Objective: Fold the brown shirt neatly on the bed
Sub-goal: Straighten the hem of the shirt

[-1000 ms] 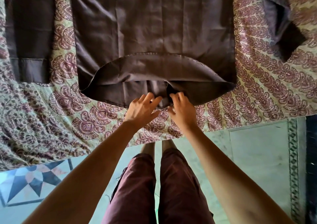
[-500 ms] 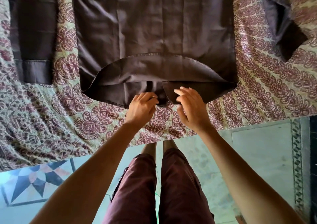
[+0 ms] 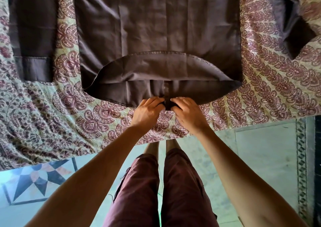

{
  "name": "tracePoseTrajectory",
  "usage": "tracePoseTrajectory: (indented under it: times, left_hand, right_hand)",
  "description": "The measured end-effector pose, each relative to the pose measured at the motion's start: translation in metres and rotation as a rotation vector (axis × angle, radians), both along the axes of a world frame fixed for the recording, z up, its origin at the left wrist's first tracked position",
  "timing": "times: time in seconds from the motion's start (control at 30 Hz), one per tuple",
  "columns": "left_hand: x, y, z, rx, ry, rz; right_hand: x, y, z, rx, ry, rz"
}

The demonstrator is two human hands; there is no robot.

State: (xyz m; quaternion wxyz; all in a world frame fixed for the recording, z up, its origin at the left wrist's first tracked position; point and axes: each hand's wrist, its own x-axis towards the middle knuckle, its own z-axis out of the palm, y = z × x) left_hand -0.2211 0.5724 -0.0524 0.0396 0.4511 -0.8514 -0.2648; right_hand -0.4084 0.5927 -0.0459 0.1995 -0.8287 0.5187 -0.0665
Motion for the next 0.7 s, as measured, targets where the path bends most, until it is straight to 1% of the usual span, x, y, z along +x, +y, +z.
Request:
tracePoseTrajectory:
  times: [0.1,0.17,0.27,0.33,0.4,0.47,0.6,0.67,0.7]
  left_hand:
    - [0.003,0.013,-0.002,0.000,-0.007,-0.072]
    - [0.006,0.019,0.000,0.020,0.037,-0.057]
    - [0.012,0.023,0.004,0.069,0.110,0.090]
    - [0.019,0.020,0.007,0.074,0.113,0.239]
    - [0.026,0.016,0.007,0.035,0.084,0.319]
    - [0.031,0.011,0.005,-0.011,0.055,0.279]
    - [0.033,0.011,-0.002,-0.046,-0.055,0.084]
    - [0.032,0.012,-0.001,-0.021,-0.053,0.007]
    - [0.032,0.011,0.000,-0.012,-0.024,-0.022]
  right_hand:
    - [-0.002,0.007,-0.003,0.044,-0.019,-0.021]
    - [-0.003,0.013,-0.005,0.075,-0.031,-0.032]
    - [-0.003,0.017,-0.005,0.088,-0.059,-0.120]
    - [-0.002,0.017,-0.004,0.062,-0.068,-0.194]
    - [-0.003,0.015,-0.005,0.023,-0.044,-0.189]
    - [-0.001,0.010,-0.007,0.002,0.007,-0.138]
    - [0.003,-0.001,-0.009,0.018,0.073,-0.052]
    - [0.006,-0.007,-0.008,0.029,0.056,-0.023]
    - [0.007,-0.009,-0.008,0.032,0.039,-0.012]
